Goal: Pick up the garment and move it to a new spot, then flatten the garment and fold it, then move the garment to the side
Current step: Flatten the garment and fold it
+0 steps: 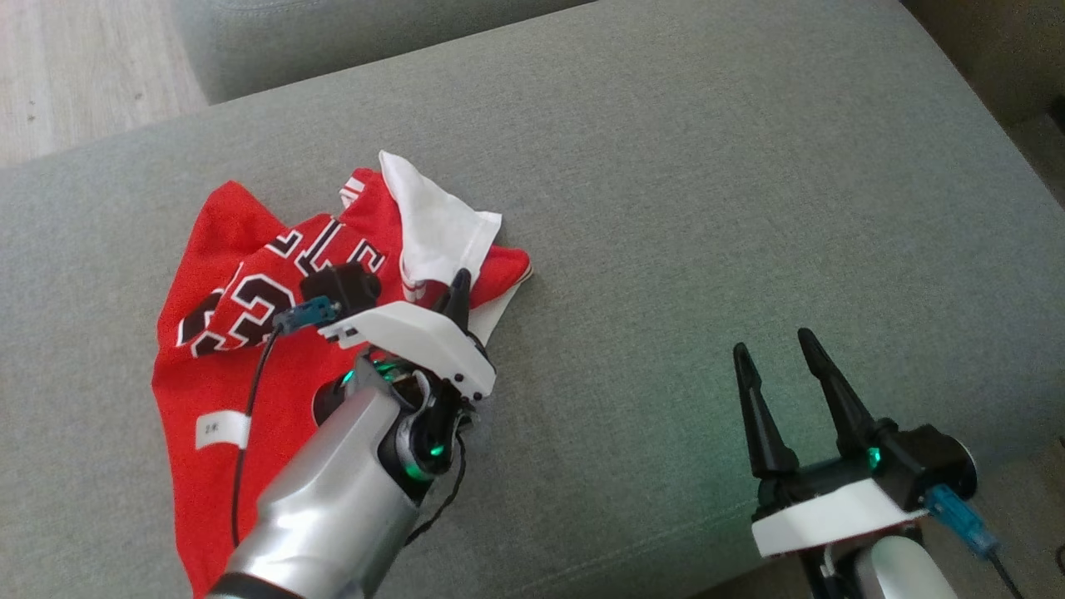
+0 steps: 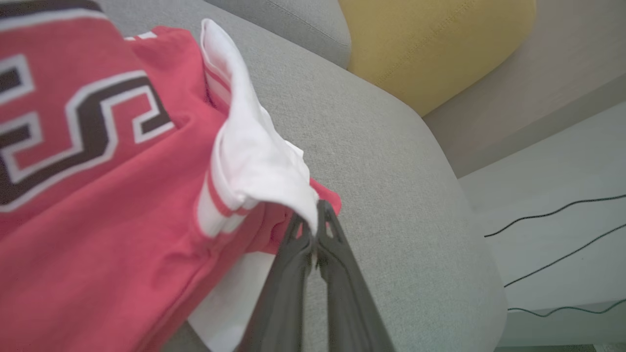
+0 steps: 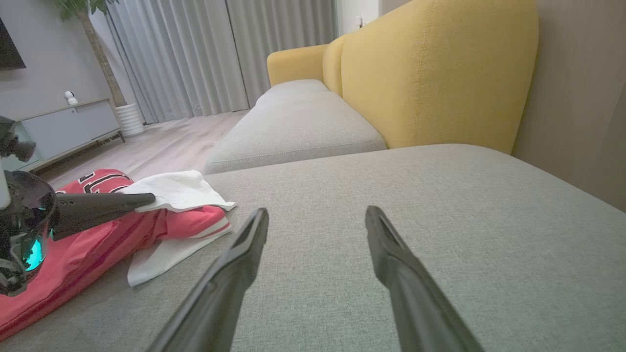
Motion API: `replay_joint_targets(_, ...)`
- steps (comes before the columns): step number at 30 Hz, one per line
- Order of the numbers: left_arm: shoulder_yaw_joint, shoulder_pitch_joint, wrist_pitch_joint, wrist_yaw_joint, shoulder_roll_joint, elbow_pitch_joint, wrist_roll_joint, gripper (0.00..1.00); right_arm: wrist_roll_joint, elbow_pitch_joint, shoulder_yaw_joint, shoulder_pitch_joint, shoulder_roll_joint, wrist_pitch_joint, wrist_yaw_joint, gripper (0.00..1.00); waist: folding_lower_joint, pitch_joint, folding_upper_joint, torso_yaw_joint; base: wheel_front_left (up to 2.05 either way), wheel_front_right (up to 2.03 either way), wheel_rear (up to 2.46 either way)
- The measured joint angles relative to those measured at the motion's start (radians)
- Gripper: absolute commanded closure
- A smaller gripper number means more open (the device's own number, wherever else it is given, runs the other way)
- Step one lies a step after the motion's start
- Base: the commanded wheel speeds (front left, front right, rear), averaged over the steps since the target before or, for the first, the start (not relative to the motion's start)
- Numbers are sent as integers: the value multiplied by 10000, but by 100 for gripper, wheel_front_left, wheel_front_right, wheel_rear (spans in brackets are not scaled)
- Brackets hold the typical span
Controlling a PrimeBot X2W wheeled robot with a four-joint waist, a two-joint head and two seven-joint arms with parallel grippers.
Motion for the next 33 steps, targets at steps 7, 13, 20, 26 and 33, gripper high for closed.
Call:
replay_joint_targets(7, -353, -191, -378, -236, 4, 286, -261, 100, 0, 17, 10, -1, 0, 0, 0, 0, 0, -22, 0, -81, 0, 0, 0)
replay_joint_targets(13, -1172, -152, -372, -587, 21, -1371, -1235, 100, 0, 27, -2, 0, 0, 0, 0, 0, 0, -18, 0, -141, 0, 0, 0)
replay_joint_targets(20, -2280, 914, 203, -527, 31, -2830, -3010, 100, 0, 36, -21, 0, 0, 0, 0, 0, 0, 31, 0, -260, 0, 0, 0)
replay_joint_targets(26, -3001, 1048, 407, -372, 63, -1871, -3118, 0, 0, 63, -63, 0, 0, 0, 0, 0, 0, 56, 0, -311, 0, 0, 0)
replay_joint_targets(33, -3900, 1006, -430, -84, 311, -1413, -1670, 0, -15, 81, -153, 35, 0, 0, 0, 0, 0, -145, 0, -277, 0, 0, 0)
